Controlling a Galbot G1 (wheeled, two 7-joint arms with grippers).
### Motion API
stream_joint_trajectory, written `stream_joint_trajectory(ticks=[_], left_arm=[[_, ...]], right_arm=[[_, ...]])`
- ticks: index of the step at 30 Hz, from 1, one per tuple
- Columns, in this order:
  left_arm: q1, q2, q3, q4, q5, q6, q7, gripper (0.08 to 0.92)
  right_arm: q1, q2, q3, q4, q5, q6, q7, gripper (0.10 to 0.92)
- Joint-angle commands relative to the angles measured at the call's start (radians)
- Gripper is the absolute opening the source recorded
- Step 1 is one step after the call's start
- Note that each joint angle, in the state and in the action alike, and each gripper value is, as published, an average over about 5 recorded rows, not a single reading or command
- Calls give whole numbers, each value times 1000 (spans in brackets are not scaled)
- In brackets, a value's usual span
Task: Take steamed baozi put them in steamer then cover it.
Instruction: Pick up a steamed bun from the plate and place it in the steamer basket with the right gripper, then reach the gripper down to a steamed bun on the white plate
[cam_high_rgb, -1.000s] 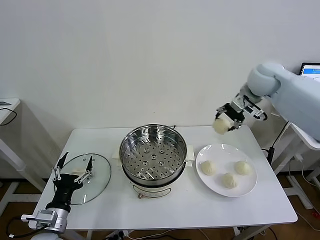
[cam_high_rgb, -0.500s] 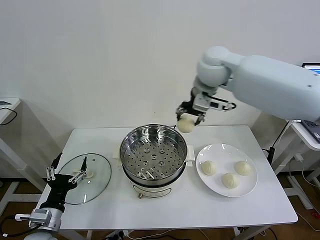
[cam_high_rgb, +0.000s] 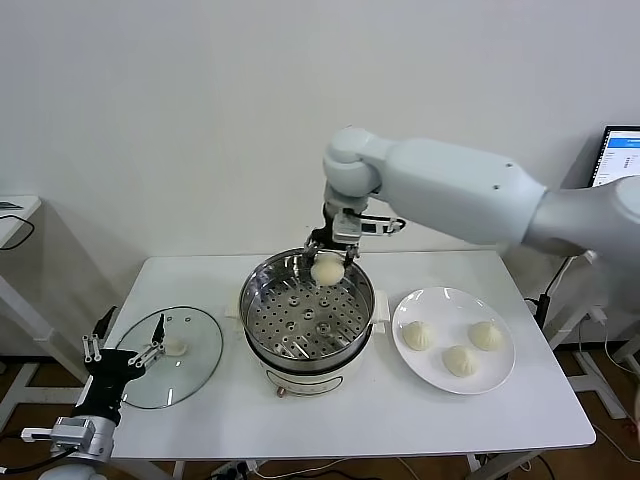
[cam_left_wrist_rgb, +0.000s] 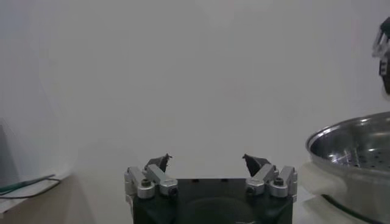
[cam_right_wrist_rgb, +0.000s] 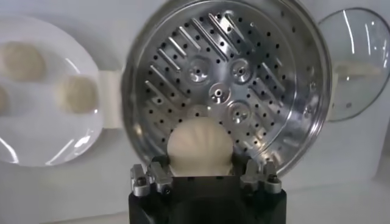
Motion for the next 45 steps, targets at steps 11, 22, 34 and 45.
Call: stream_joint_trajectory(ticks=[11,22,34,45], left_arm=[[4,-1,-9,1,-1,-5,5,823],[3,-2,-8,3,-1,-7,7,823],[6,-6,-13,6,-1,-8,6,823],[27,-10,23,-34,7,-8,-3,823]], right_arm=[[-122,102,54,-218,-122,70,25,687],[-154,108,67,-248,-154,61,59,752],[-47,-27,75,-60,25,-46,6,823],[277,-503,-170,352,445,-432,-55,823]])
